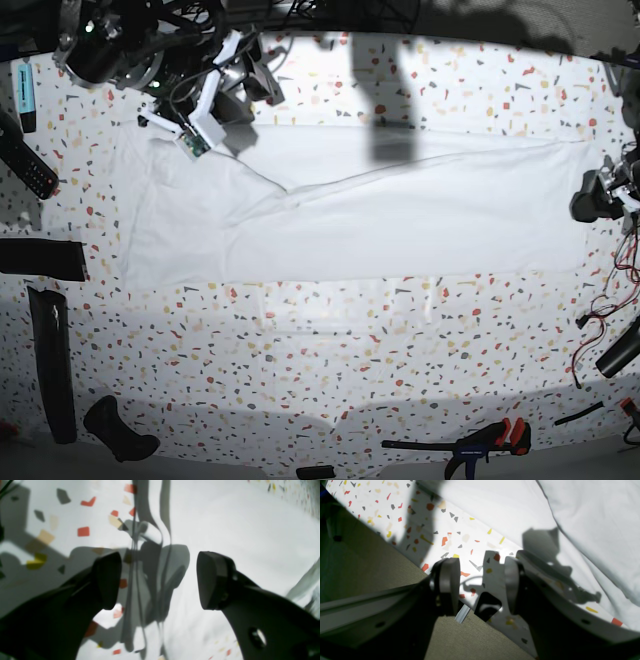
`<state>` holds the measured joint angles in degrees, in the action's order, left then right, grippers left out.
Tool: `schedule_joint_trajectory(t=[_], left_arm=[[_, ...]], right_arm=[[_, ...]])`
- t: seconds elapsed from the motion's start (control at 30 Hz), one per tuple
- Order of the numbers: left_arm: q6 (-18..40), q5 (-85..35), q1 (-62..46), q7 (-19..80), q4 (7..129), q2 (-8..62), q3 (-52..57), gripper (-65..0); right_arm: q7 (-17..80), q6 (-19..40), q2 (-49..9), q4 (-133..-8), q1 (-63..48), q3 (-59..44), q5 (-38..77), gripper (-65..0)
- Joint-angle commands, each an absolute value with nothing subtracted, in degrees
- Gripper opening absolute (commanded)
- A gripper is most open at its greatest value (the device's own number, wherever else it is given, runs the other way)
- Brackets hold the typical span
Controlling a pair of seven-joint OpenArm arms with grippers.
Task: Fold the T-shirt properly
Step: 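Grasp the end of the folded white strip with the left gripper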
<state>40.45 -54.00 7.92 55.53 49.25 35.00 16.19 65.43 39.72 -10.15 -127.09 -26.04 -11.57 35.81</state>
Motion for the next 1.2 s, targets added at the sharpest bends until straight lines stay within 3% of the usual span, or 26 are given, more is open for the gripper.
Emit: schedule_joint_trajectory(t=[0.0,0.13,0.43,0.5,0.63,0.77,1.17], left_arm=[[40.00,-55.55,8.03,59.31,49.58,34.76,16.03,-19.9],[40.00,-64.90,7.94,65.12,49.58,33.56,16.03,-19.9],[40.00,-67.61,7.64,65.98,49.58,36.21,16.03,-21.1],[40.00,-67.64,7.64,65.80,49.58,36.21,16.03,-25.6],[40.00,-67.66,7.64,65.76,49.58,36.21,16.03,-41.2],[40.00,-67.68,7.64,65.76,49.58,36.23,16.03,-64.4],[40.00,-73.60,7.75,67.85,51.94,36.21,16.03,-65.0]], right_arm=[[64.38,40.00,-10.46,-128.25,-26.06,-11.70,37.71,-36.3],[64.64,40.00,-10.46,-128.25,-26.06,-11.70,40.69,-36.3],[65.19,40.00,-10.46,-128.25,-26.04,-11.70,40.77,-36.3],[65.19,40.00,-10.46,-128.25,-26.04,-11.70,40.75,-36.4],[65.19,40.00,-10.46,-128.25,-26.04,-11.70,40.77,-36.4],[65.19,40.00,-10.46,-128.25,-26.04,-11.70,40.77,-36.4],[65.14,40.00,-10.44,-128.25,-26.04,-11.70,42.68,-36.4]])
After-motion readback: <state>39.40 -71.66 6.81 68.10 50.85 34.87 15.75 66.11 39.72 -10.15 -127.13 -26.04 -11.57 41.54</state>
